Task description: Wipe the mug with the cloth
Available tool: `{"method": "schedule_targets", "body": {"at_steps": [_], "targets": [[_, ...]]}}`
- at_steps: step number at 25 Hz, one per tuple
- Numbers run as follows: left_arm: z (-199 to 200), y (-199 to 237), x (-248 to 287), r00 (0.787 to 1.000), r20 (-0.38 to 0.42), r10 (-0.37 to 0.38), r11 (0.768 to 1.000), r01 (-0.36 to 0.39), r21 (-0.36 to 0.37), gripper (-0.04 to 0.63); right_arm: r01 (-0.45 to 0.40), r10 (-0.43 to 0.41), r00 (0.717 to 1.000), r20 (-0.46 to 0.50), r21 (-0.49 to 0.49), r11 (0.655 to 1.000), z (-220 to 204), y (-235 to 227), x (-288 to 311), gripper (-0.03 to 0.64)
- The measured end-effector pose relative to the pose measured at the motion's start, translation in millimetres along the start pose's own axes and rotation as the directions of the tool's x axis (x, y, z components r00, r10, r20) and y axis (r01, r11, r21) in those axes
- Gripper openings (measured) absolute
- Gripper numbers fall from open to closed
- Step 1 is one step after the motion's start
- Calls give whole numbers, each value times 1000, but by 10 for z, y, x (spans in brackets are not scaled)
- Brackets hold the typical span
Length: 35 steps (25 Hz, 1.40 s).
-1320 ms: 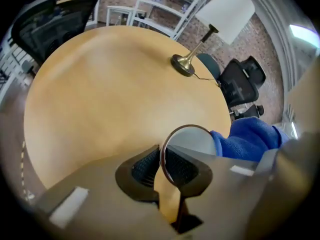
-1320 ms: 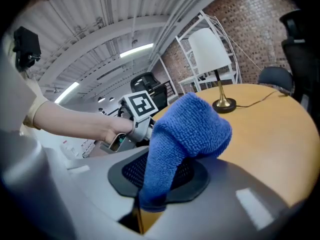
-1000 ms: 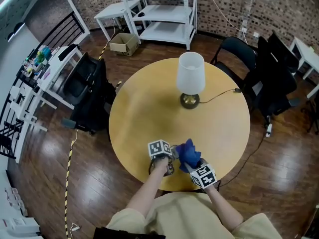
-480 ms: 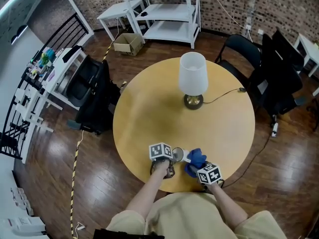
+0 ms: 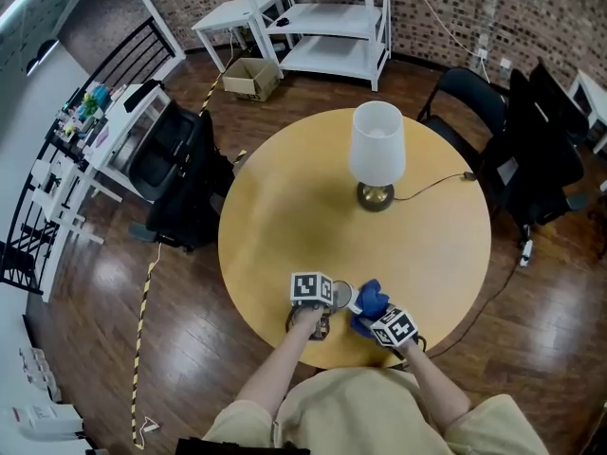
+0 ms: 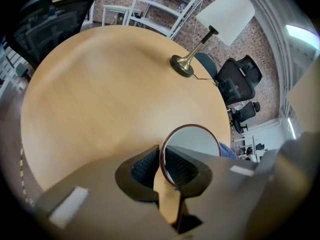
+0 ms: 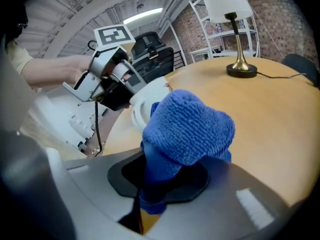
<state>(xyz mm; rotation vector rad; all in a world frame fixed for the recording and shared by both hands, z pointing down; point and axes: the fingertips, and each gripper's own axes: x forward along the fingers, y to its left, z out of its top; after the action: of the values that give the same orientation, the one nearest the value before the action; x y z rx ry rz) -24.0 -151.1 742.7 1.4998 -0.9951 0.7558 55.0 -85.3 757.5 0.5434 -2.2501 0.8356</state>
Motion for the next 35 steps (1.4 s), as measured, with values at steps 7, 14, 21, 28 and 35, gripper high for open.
{"method": "schedule_targets", "body": {"at_steps": [7,14,21,28,35], "targets": [[-28,-237,-20,998,62,-33,996,27,88,70,133,-139,986,90,66,989,46,-225,-672,74],[86,-348,-413,983,181,3,979,-40,202,168,223,-261,913,313,152,963,672,-368,-1409,74],[966,-807,-1954,748,646,-151,936,-101,336,288,352,-307,738,601,46,935,2003,-105,-2142,74],[1317,-1125,-3163,433,883,-178,855,-376,357,287,581,-375,510,774,12,814,2743,314,-2854,75],[1296,-1350,-3541,351,911,-219,855,-382,352,288,551,-342,463,818,36,834,2879,472,-3097,75]]}}
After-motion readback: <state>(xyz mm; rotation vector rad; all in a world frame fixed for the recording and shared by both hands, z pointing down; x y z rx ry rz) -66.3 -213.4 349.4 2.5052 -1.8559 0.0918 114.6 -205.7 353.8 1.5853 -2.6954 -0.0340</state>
